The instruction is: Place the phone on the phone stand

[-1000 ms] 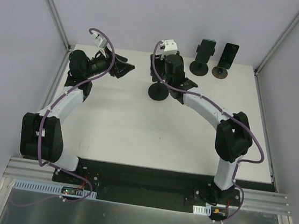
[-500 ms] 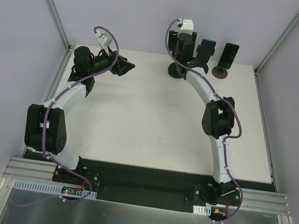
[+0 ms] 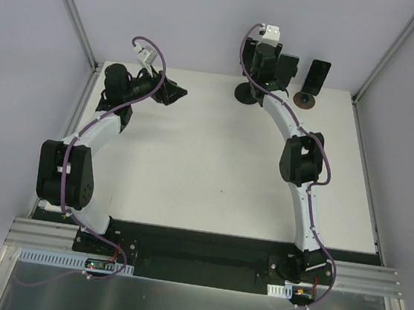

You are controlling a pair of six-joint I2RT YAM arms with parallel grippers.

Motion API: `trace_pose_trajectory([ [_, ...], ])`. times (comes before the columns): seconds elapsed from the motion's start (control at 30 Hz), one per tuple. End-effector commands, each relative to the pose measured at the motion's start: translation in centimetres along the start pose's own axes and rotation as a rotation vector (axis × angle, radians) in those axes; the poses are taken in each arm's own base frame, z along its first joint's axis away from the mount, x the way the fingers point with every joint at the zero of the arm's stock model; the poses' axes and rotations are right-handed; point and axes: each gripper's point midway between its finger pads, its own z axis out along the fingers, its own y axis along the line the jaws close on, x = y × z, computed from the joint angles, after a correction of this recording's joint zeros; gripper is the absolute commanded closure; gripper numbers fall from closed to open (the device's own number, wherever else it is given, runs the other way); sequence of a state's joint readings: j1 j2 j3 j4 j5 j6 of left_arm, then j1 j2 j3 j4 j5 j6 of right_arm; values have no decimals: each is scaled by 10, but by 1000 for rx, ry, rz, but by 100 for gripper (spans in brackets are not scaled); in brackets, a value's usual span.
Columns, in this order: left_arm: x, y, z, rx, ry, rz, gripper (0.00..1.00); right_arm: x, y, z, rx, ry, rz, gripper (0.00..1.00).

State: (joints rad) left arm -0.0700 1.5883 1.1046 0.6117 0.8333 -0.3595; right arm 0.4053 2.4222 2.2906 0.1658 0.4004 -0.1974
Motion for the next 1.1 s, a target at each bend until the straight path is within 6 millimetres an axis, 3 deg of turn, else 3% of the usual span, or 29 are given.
trace_pose_trajectory([
  [0.0, -22, -6, 1, 40, -44, 39, 34, -63, 8, 0, -3, -166, 133, 99],
  [0.17, -22, -7, 1, 46, -42, 40, 34, -58, 8, 2, -2, -165, 116, 99],
  [0.2, -22, -7, 1, 45, -44, 41, 34, -58, 8, 1, -1, -163, 104, 95],
  [0.27, -22, -7, 1, 44, -43, 38, 34, -59, 12, -2, -34, -159, 83, 74],
  [0.3, -23, -7, 2, 46, -44, 39, 34, -59, 16, -5, -51, -156, 73, 57],
  [0.37, -22, -7, 2, 47, -42, 35, 34, -62, 19, -10, -71, -145, 34, 45],
  [0.5, -23, -10, 2, 56, -43, 34, 34, -72, 23, -22, -90, -127, -19, 1],
  [0.7, -34, -24, -5, 68, -64, 47, 34, -99, 19, -55, -66, -89, -78, 4],
  [0.73, -37, -27, -6, 71, -69, 48, 34, -116, 17, -67, -68, -102, -68, 4],
  [0.8, -44, -37, -11, 80, -87, 50, 34, -111, 12, -84, -45, -37, -90, 4],
  [0.83, -48, -42, -13, 86, -95, 56, 34, -128, 5, -102, -21, -40, -88, 4],
  [0.87, -51, -46, -15, 90, -99, 55, 34, -121, 3, -117, -1, 8, -113, 4],
  [0.9, -58, -55, -20, 95, -115, 53, 34, -95, -8, -127, 53, 77, -143, 4],
  [0.93, -62, -60, -22, 93, -124, 50, 34, -117, -17, -156, 56, 63, -121, 4],
  [1.0, -71, -75, -32, 91, -148, 35, 34, -101, -31, -181, 58, 117, -90, 4],
  [1.03, -73, -80, -36, 92, -153, 28, 34, -94, -43, -204, 50, 135, -91, 4],
  [1.07, -65, -82, -39, 89, -142, 0, 34, -84, -50, -216, 50, 165, -106, 4],
])
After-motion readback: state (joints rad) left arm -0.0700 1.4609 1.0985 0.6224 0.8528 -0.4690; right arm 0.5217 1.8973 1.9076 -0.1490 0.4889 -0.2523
